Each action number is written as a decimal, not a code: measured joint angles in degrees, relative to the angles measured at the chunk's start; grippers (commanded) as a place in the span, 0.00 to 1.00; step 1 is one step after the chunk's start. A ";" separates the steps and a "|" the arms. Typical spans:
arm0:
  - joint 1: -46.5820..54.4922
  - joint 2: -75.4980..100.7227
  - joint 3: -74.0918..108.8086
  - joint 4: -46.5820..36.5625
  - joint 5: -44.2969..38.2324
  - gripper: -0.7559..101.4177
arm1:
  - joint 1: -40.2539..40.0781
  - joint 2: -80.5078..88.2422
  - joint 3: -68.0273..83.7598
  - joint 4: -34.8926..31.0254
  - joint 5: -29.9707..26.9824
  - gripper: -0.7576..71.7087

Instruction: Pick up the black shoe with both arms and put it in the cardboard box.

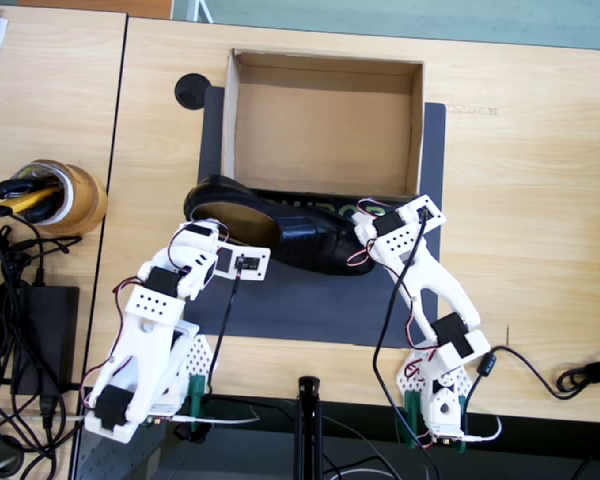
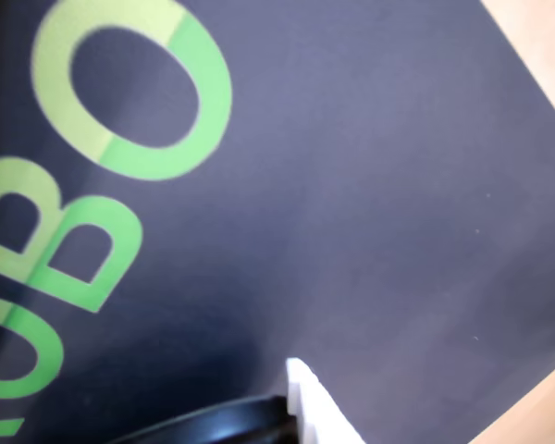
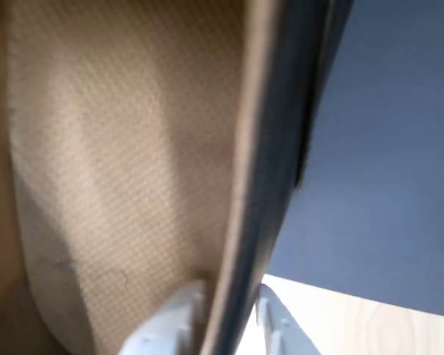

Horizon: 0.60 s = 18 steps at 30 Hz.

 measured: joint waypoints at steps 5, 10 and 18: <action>0.26 -1.05 -0.26 0.62 0.00 0.01 | 1.05 0.00 -1.23 1.23 -0.09 0.71; 0.62 -2.72 -5.10 3.87 -2.81 0.01 | 0.70 0.35 -2.20 2.46 -0.09 0.71; 1.49 -2.90 -9.40 4.31 -5.54 0.01 | 1.67 1.76 -2.29 2.46 -0.09 0.71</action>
